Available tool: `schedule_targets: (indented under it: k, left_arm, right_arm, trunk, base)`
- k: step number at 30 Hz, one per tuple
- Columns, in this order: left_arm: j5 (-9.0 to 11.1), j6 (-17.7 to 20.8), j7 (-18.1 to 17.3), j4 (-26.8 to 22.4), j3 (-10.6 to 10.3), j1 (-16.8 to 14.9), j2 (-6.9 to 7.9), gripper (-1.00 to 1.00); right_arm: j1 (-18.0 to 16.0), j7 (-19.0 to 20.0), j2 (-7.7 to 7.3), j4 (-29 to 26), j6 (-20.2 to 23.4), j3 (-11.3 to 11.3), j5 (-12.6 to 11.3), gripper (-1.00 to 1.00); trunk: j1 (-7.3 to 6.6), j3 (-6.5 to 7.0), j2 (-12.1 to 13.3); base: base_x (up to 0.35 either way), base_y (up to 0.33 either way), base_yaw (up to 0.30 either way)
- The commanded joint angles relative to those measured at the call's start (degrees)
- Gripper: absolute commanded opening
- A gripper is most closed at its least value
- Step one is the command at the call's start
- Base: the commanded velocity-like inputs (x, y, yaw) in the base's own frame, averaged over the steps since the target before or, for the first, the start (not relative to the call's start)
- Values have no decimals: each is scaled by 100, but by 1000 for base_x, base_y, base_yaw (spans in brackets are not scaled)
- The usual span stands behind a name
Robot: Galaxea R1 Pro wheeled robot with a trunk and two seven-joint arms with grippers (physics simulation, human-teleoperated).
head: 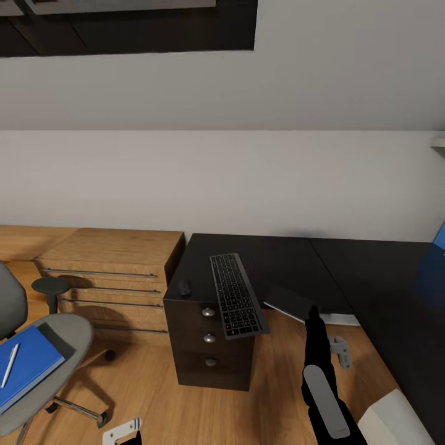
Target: In the bedroom, organize the workspace by keeping the computer under the desk, ensuring the monitor is on the desk, placing the keyboard on the desk next to the monitor, placing the mouse on the desk next to the keyboard, moving the folder from the swivel chair onto the desk next to the mouse, stacking the notebook on top of the folder with the pen on top of the notebook, and positioning the swivel chair next to the desk.
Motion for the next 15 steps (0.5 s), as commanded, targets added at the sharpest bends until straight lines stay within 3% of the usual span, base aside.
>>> schedule_targets:
  k: [1, 10, 15]
  left_arm:
    - [40, 26, 11, -11, 4, -1, -1, 100]
    - [40, 27, 10, -11, 4, -1, 0, 100]
    - [49, 30, 10, -8, 4, -1, 2, 100]
  right_arm:
    - [-3, -5, 2, -6, -18, -1, -35, 100]
    - [-3, -5, 2, -4, -18, -1, -35, 100]
    - [-3, -5, 2, 0, -18, -1, -35, 100]
  trunk:
    - [0, -6, -3]
    - [0, -6, -3]
    - [0, -6, -3]
  base:
    - [-4, 0, 0]
    - [-9, 0, 0]
    - [-173, 0, 0]
